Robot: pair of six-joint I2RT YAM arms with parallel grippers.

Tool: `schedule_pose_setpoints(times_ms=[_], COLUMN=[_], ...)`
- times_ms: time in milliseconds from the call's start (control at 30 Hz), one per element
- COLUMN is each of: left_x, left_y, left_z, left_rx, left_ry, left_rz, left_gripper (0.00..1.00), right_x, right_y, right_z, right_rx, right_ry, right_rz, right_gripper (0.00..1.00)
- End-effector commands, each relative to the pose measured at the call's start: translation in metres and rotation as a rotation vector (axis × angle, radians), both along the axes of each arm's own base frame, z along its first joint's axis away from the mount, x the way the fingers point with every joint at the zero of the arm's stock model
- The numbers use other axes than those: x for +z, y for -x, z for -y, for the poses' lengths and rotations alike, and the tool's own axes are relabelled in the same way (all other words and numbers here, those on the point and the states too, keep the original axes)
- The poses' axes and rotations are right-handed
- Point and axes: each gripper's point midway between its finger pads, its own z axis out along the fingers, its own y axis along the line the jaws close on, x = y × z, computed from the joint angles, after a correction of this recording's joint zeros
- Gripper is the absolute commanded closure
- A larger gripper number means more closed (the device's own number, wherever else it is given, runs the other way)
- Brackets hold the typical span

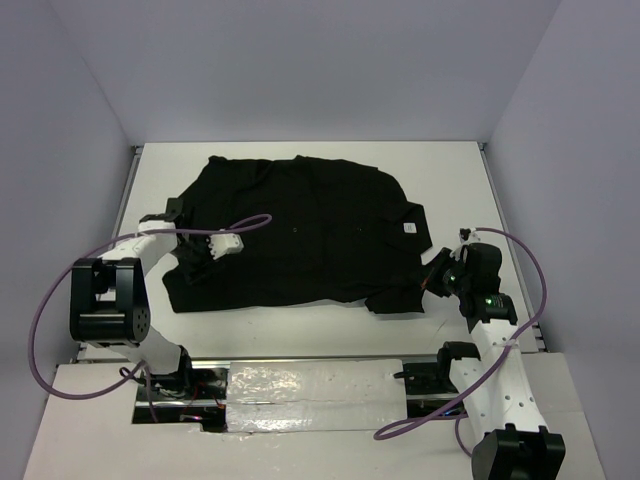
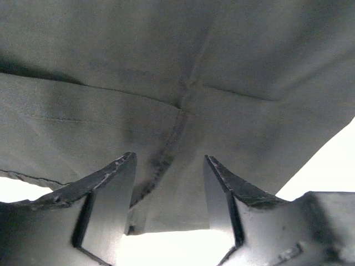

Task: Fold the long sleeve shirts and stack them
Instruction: Fold the shirt

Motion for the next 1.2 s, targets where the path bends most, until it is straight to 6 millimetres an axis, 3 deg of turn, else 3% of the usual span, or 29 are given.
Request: schedule_pose_setpoints(times_ms=[0,100,300,400,433,467,633,700,733,967,1167], left_x=[-0.003,-0.003,-0.018,-0.019,-0.017,-0.016,0.005,0.007,0.015,0.016,0.003], left_y=[-0.023,-0.028,-0.02,-0.02,-0.023,-0.025,-0.059,-0.06,-0.068,-0.067,-0.068], left_z=[-0.012,-0.012,-0.021,-0.025,-0.025,-0.025,-0.032,-0.043,-0.037,-0.083,-0.095], left_rx=[0.0,0.014,0.03,0.042,0.053,0.092,0.314,0.469,0.489,0.878,0.982], left_ry=[-0.076,-0.072,-0.124,-0.142,-0.141,-0.135,-0.041,0.088,0.135,0.379,0.404], left_rz=[0.089,0.111,0.086,0.09,0.099,0.104,0.154,0.081,0.094,-0.034,-0.082], left_gripper=[0.38,0.46,0.65,0.83,0.95,1.0,1.0,1.0,1.0,1.0,1.0], right_x=[0.002,0.003,0.004,0.003,0.003,0.003,0.004,0.004,0.005,0.003,0.002], right_y=[-0.002,-0.002,-0.002,-0.002,-0.002,-0.002,-0.002,-0.002,-0.002,-0.002,-0.003], right_z=[-0.001,-0.001,-0.001,-0.001,-0.001,-0.001,-0.001,0.0,0.0,0.0,0.0], right_rx=[0.014,0.015,0.014,0.014,0.016,0.016,0.012,0.009,0.009,0.006,0.01], right_ry=[0.01,0.009,0.011,0.011,0.01,0.01,0.01,0.011,0.012,0.013,0.013], right_rz=[0.027,0.03,0.035,0.033,0.031,0.031,0.033,0.035,0.038,0.036,0.032], right_gripper=[1.0,1.0,1.0,1.0,1.0,1.0,1.0,1.0,1.0,1.0,1.0])
